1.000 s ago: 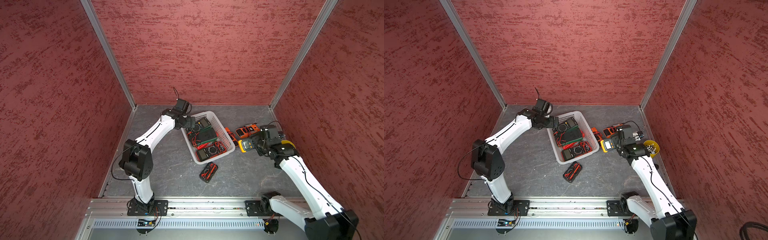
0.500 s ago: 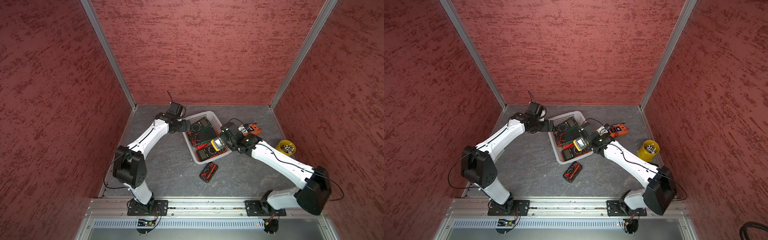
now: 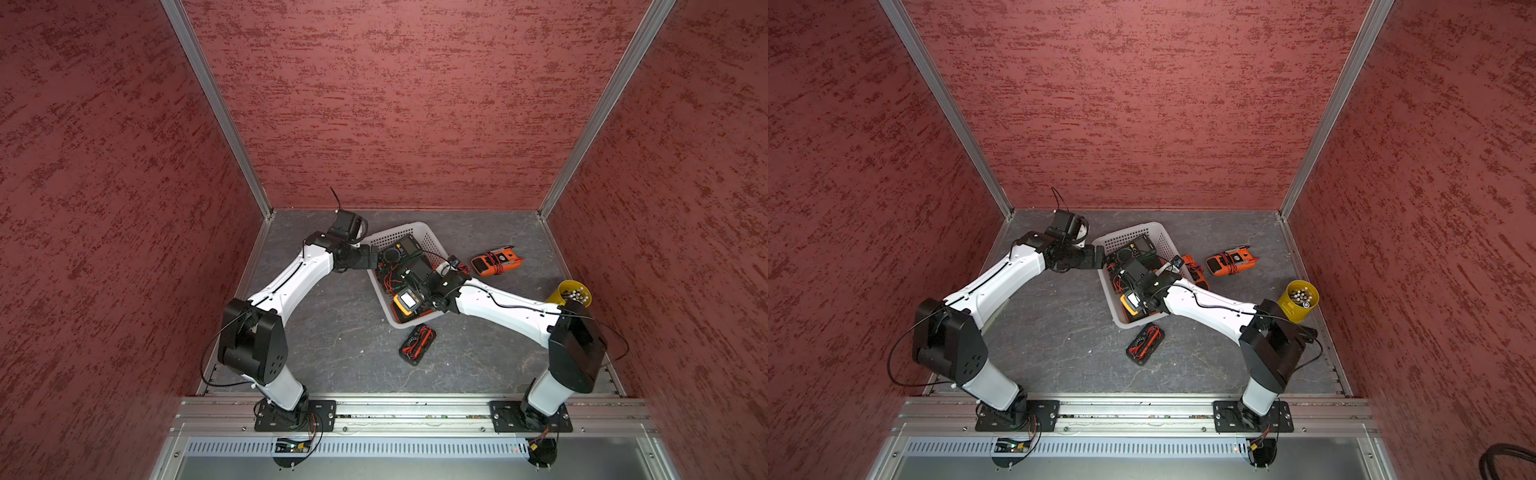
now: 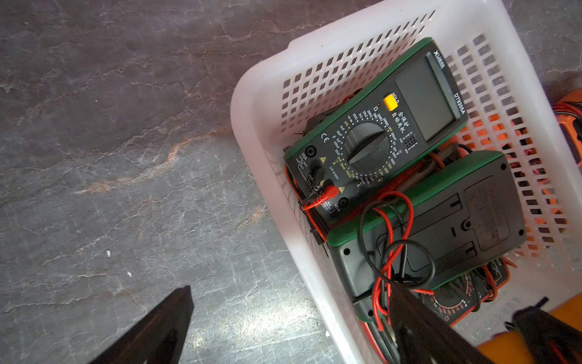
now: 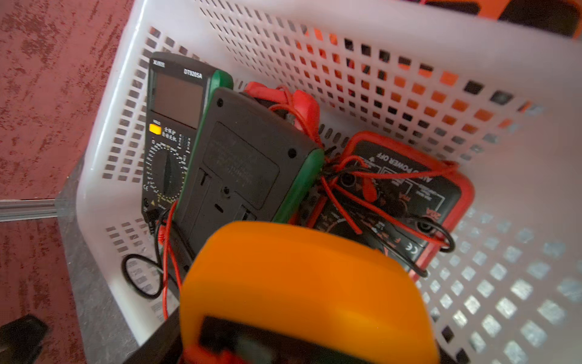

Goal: Put the multimeter into the basket
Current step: Place the multimeter in the basket.

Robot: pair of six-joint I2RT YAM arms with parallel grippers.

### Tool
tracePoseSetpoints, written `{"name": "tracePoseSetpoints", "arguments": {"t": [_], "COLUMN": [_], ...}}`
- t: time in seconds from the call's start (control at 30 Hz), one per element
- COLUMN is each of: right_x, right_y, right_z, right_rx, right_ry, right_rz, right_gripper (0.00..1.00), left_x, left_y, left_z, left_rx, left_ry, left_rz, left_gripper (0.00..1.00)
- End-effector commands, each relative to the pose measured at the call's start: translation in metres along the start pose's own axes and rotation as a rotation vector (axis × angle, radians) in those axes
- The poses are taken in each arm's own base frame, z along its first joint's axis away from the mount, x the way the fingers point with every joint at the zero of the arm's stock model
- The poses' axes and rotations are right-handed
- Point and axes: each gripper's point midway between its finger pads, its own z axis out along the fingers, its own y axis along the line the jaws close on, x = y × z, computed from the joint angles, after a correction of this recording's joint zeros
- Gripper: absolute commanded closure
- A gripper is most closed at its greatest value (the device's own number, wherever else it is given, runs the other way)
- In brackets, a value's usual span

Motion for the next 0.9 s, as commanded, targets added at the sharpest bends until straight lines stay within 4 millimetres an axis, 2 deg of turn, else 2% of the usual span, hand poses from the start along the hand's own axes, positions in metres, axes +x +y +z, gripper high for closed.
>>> {"name": "tracePoseSetpoints", "arguments": {"t": [0.0, 0.07, 0.13, 0.27, 0.33, 0.47, 0.67, 0.87], "right_x": [0.000, 0.005, 0.009, 0.015, 0.016, 0.018, 0.019, 0.010], "right_y": [0.008, 0.000, -0.007, -0.011, -0.012, -0.014, -0.015, -0.009], "right_z": [-0.004, 0.002, 0.008, 0.016, 0.018, 0.021, 0.024, 0.013], "right_rx": [-0.013, 0.021, 0.045, 0.065, 0.072, 0.076, 0.084, 0.090], "right_ry": [-0.016, -0.012, -0.008, 0.003, 0.004, 0.010, 0.019, 0.003], "right_rz": [0.021, 0.016, 0.016, 0.010, 0.002, 0.000, -0.020, -0.060], "right_gripper": [0.62, 0.56, 0.55, 0.48, 0.37, 0.21, 0.01, 0.01], "left_x": [-0.009, -0.009, -0.009, -0.008, -0.008, -0.010, -0.010, -0.010], "left_y": [-0.004, -0.005, -0.006, -0.008, -0.008, -0.007, -0.008, -0.008], "left_z": [-0.008, -0.007, -0.005, -0.003, -0.004, -0.007, -0.008, -0.011], "left_rx": [0.028, 0.035, 0.038, 0.047, 0.048, 0.044, 0.044, 0.043], "left_ry": [-0.042, -0.040, -0.034, -0.029, -0.031, -0.042, -0.042, -0.048], "left_rz": [0.003, 0.003, 0.002, 0.002, 0.001, 0.002, 0.000, -0.001], "left_gripper": [0.00, 0.00, 0.00, 0.00, 0.00, 0.00, 0.00, 0.00]}}
